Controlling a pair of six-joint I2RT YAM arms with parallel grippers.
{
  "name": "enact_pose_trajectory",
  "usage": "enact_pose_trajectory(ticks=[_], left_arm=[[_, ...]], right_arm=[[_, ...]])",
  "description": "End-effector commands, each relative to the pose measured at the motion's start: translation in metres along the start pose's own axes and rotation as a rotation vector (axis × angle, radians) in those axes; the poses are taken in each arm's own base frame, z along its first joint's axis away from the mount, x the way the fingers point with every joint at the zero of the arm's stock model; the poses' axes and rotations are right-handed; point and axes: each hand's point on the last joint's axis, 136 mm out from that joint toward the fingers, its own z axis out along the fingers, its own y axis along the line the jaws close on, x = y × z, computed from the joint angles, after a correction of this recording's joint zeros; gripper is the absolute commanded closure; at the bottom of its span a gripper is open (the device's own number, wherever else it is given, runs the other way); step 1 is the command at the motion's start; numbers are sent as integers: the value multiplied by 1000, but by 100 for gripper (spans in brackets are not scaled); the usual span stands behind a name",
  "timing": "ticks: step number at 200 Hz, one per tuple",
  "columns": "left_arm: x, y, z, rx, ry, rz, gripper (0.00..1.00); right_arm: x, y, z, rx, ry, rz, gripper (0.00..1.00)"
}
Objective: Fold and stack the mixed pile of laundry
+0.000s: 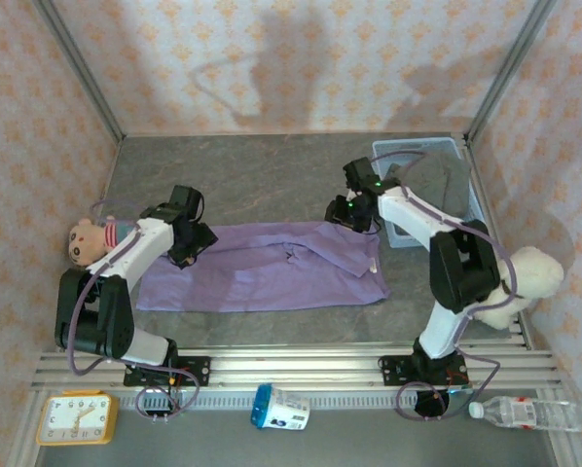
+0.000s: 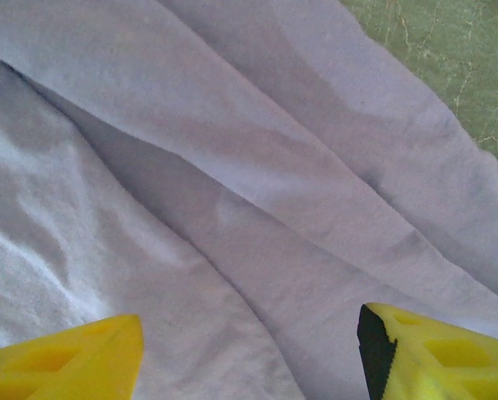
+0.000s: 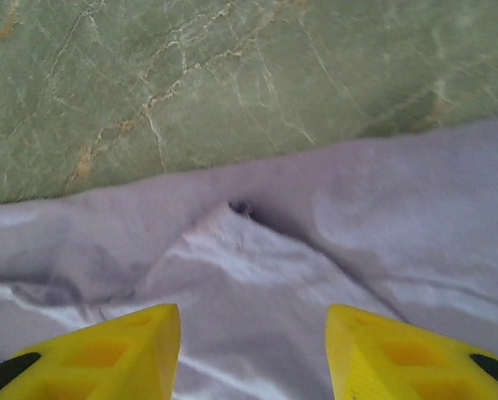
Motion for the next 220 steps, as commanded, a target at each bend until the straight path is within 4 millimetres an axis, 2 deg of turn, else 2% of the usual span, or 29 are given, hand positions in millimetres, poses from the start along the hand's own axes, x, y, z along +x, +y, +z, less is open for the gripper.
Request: enact_pose_trajectory(ticks=[1,26,34,46,70,105,131,167,186,203,209,214,220], left_arm=[[1,1,-10,16,-44,-15,30],[10,10,-7,14,-36,-33,30],[13,13,-6,13,-35,-37,30],[15,17,-6,12,-38,-42,30],[20,24,-3,3,-39,-52,30],[21,26,1,3,-39,-60,30],[18,23,4,-3,-42,-62,30],[10,18,9,-21,-54,-58,30],[4,15,10,-38,-61,-50,30],[-3,11,8,-52,-78,-45,30],[-6,10,7,-57,-85,-41,30],[-8,9,6,-61,-91,-38,30],[-11,7,4,-62,-99,-35,30]], right_arm=[[-13,12,16,-14,-18,-42,51],[-16,5,37,29,19,-31,55],[-16,4,39,37,27,-27,61],[-14,3,39,37,33,-26,76],[-9,5,25,23,19,-38,100],[9,5,-11,1,21,-46,100],[48,3,-41,-16,59,-53,100],[133,-10,-81,-14,161,-81,100],[172,-10,-95,-63,217,-73,100],[201,-6,-95,-120,327,-65,78],[208,-5,-94,-133,360,-73,62],[212,-5,-93,-140,379,-83,45],[213,-6,-93,-132,388,-100,37]])
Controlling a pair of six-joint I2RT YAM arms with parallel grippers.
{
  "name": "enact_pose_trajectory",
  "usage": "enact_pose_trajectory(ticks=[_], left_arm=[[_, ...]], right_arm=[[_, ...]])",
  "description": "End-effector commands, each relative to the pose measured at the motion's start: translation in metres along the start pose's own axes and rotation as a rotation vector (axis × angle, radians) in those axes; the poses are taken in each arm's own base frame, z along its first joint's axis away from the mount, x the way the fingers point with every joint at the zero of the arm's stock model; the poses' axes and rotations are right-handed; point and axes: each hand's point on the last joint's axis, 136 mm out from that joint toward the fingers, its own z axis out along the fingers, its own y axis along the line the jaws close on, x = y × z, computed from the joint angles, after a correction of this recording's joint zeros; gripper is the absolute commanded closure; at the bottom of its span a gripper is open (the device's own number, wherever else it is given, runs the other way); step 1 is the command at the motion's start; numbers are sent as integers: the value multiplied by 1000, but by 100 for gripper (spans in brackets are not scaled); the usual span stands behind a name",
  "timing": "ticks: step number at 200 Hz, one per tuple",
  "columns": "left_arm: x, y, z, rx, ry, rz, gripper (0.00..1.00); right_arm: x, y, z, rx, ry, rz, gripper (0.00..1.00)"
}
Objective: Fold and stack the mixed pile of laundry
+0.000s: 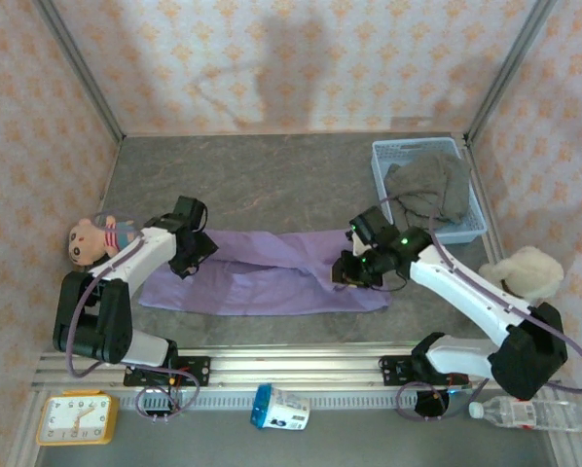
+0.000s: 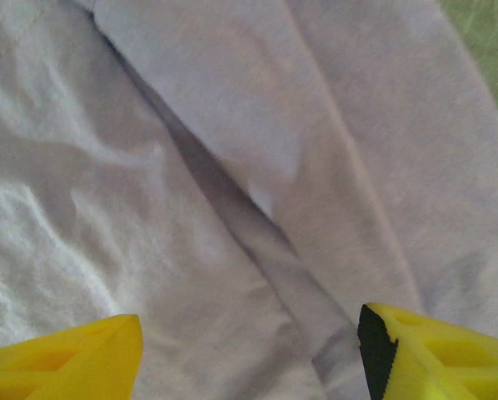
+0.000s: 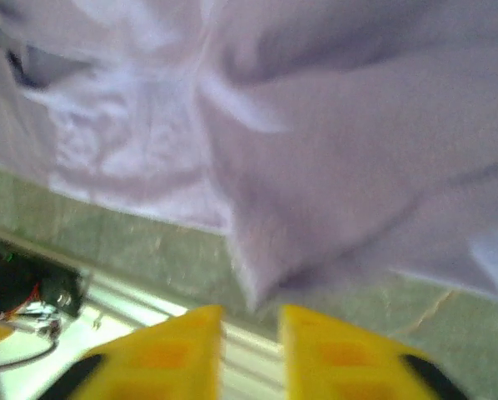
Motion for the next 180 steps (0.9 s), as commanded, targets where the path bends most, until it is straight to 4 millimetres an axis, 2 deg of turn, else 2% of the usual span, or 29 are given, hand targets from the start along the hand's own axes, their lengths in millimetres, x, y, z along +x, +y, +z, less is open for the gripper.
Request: enact_pose_trajectory(ticks=[1,12,27,49,70,86,101,109,128,158,180], left_arm=[[-20,-9,-11,-16,-75,11,30],[-25,-13,-14,-19,-84,17,30],[-30,-18,-17,-17,-94,27,30],[-36,-23,-19,-22,-108,36,30],[-41,-30,-17,-23,-107,49,31],[-44,-37,-12,-23,-100,57,36],[-46,-43,-6,-21,-91,52,47],[-47,-47,-2,-18,-87,53,52],[-49,-49,8,-44,-82,50,58],[-51,-38,25,-132,-79,44,60],[-47,-25,39,-199,-48,26,61]], right_arm=[[30,-5,9,-6,148,27,36],[22,-11,7,58,123,-4,33],[0,-19,2,145,51,-36,32],[-47,-32,-5,265,-77,-30,32],[-96,-36,-5,279,-180,26,35],[-128,-41,4,304,-241,52,42],[-150,-44,16,325,-262,74,57],[-158,-46,24,332,-259,86,61],[-170,-60,42,366,-254,144,61],[-178,-105,58,416,-260,302,59],[-180,-131,61,419,-259,389,58]])
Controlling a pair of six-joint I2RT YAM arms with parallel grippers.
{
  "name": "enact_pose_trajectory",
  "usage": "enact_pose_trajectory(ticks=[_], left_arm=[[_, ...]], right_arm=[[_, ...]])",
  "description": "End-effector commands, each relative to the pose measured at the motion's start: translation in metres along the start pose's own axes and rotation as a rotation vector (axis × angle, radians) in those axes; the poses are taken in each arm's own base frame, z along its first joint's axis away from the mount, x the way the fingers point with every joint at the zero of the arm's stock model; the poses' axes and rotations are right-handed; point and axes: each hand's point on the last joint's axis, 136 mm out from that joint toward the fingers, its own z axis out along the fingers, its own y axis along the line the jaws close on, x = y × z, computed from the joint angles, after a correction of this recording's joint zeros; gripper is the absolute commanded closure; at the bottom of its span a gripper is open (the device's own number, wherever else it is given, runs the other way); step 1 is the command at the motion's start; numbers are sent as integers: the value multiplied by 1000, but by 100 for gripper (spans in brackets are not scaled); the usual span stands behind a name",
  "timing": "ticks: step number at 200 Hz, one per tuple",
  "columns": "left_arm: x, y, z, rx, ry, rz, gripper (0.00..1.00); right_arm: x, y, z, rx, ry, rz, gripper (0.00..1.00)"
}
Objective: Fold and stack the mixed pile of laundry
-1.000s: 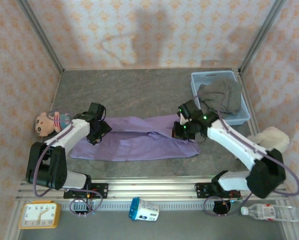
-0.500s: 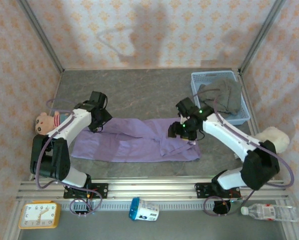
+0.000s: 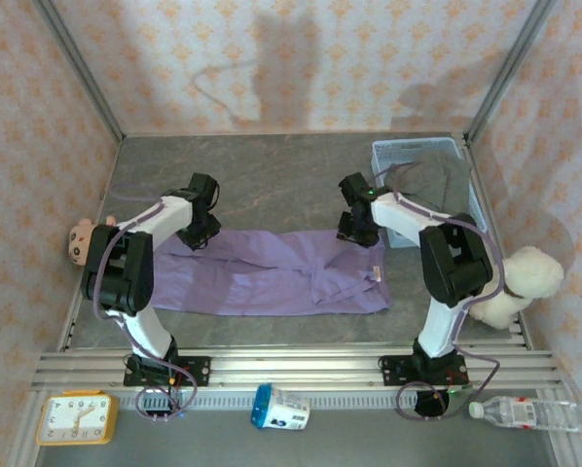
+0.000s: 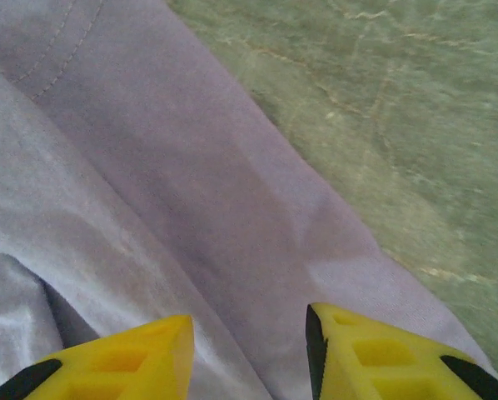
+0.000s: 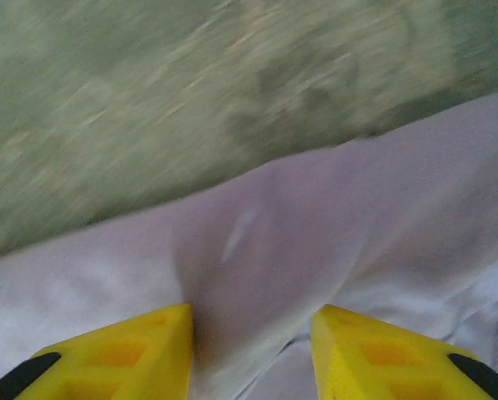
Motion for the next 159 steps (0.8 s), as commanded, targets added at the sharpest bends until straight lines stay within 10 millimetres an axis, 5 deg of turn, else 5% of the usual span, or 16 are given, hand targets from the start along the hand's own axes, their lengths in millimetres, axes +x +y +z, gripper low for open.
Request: enact_pose_trajectory(ticks=[1,43,95,130,159], left_arm=[[-2,16,8,-100,-3,-15,61],[6,58,21,-210,43,-62,64],[4,99,15,-264,57,-96,65],[-5,71,-10,-105,45,-81,57],[-11,39,-41,3,8,-13,51]], right_arm=[[-19,-25,10,40,-43,122,57],[-30,-45,10,70,-60,180,53],[-38,-22,15,-22,-32,189,56],[-34,-5,-5,-51,-57,99,59],[-10,17,-25,-94,-60,13,64]])
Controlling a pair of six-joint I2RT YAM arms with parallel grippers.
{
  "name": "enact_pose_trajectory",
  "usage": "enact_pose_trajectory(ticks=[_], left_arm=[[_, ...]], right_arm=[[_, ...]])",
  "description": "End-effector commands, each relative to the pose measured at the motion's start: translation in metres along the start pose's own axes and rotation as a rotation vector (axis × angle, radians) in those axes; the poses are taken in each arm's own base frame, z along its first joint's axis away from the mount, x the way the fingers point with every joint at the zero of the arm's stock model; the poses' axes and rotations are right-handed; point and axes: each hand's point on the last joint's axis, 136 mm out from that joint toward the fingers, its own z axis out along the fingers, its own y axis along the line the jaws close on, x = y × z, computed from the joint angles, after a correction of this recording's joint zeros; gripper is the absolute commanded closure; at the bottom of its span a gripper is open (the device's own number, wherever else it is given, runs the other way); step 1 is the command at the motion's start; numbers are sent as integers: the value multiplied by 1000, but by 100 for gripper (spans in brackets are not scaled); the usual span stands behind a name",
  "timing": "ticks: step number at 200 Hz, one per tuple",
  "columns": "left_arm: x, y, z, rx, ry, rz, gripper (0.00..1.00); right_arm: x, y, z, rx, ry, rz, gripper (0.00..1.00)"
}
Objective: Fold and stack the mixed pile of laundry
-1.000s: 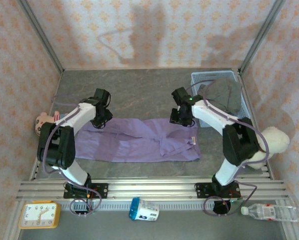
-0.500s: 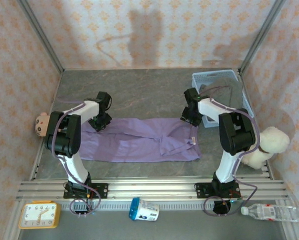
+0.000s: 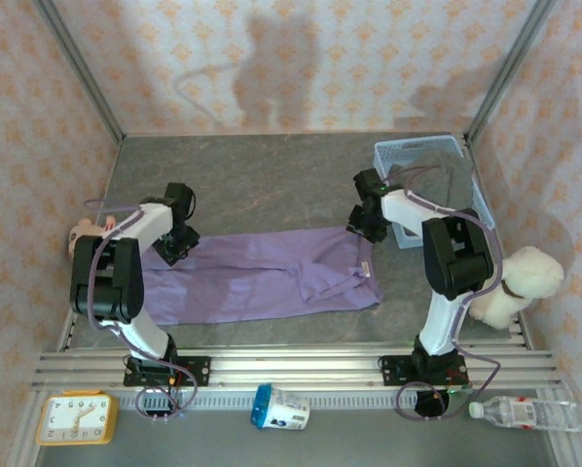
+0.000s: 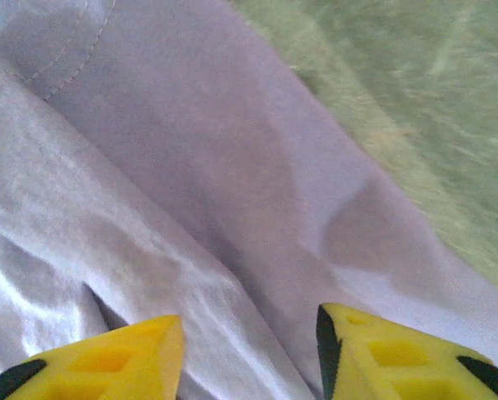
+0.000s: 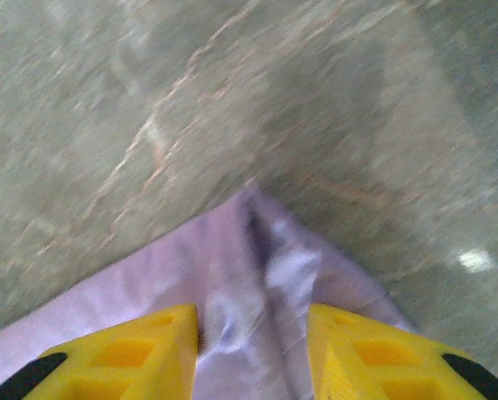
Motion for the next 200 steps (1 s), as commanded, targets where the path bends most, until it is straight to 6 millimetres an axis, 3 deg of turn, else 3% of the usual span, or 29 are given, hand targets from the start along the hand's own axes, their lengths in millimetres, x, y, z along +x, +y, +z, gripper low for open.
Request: enact_pose_trajectory(ticks=[1,26,47,94,150,173,200], left_arm=[[-2,-24,-36,95,-32,74,51],[9,-33,-36,111,-19,117,51],[21,-29,-18,96,23,113,51],[36,-20,9,56,66,116,52],[39,-17,20,29,84,132,52],[40,-16,22,23,83,132,52],[41,-15,26,7,87,129,52]], right_arm=[[16,23,-30,-55,-27,-88,64],[38,27,-23,-33,7,-121,69],[37,12,-15,33,-10,-97,67],[29,-9,-24,112,-61,-144,66],[55,-31,0,127,27,-132,67],[54,-31,-4,115,6,-117,78],[42,-41,-26,155,-71,-105,87]])
